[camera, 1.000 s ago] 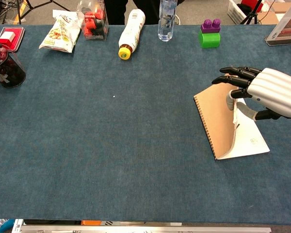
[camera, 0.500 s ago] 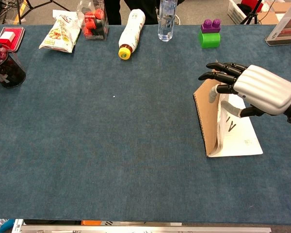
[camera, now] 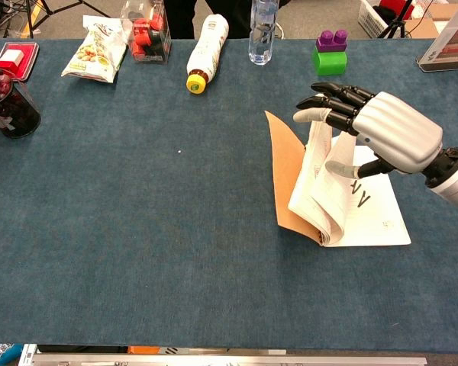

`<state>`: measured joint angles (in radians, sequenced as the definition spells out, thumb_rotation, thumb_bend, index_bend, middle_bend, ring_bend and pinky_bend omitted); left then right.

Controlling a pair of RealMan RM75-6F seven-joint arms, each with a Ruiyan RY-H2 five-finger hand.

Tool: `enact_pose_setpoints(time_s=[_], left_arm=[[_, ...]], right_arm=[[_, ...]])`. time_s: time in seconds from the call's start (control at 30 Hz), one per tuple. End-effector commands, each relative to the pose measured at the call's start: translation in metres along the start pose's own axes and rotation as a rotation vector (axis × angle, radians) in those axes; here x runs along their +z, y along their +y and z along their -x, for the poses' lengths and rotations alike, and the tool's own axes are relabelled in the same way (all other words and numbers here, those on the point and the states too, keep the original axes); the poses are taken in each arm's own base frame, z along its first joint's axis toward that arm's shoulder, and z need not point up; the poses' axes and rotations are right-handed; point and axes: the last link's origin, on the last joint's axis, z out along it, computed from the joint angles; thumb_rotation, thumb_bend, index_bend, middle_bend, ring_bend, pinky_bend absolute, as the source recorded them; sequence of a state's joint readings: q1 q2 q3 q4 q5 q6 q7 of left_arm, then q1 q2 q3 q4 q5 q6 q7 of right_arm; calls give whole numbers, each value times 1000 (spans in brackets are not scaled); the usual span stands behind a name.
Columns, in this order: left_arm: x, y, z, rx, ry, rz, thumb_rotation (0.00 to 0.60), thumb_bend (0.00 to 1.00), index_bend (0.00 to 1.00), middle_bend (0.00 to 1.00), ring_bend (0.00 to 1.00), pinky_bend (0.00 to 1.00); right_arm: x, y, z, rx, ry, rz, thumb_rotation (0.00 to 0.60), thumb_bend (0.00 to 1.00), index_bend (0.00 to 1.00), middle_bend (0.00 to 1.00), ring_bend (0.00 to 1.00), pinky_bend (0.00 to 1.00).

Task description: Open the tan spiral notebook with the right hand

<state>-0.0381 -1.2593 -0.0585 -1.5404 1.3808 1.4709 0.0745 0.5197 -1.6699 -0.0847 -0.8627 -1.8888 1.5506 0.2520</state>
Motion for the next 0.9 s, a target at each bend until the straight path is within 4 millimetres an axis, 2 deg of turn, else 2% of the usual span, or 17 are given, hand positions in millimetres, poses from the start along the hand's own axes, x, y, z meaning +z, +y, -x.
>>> enact_pose_setpoints(time_s=[0.03, 0.33, 0.9], left_arm=[[0, 0, 0, -1, 0, -2, 600, 246, 375, 304, 374, 554], [0, -1, 1, 0, -6, -3, 600, 246, 382, 304, 374, 554], [-2, -4, 2, -7, -10, -12, 600, 246, 392, 305, 374, 554]], right_arm=[[2, -1, 2, 8, 15, 8, 600, 219, 206, 188, 37, 159], [13, -5, 8, 66, 86, 43, 600, 213, 206, 188, 37, 159], [38, -20, 34, 176, 122, 58, 600, 212, 206, 188, 38, 159]])
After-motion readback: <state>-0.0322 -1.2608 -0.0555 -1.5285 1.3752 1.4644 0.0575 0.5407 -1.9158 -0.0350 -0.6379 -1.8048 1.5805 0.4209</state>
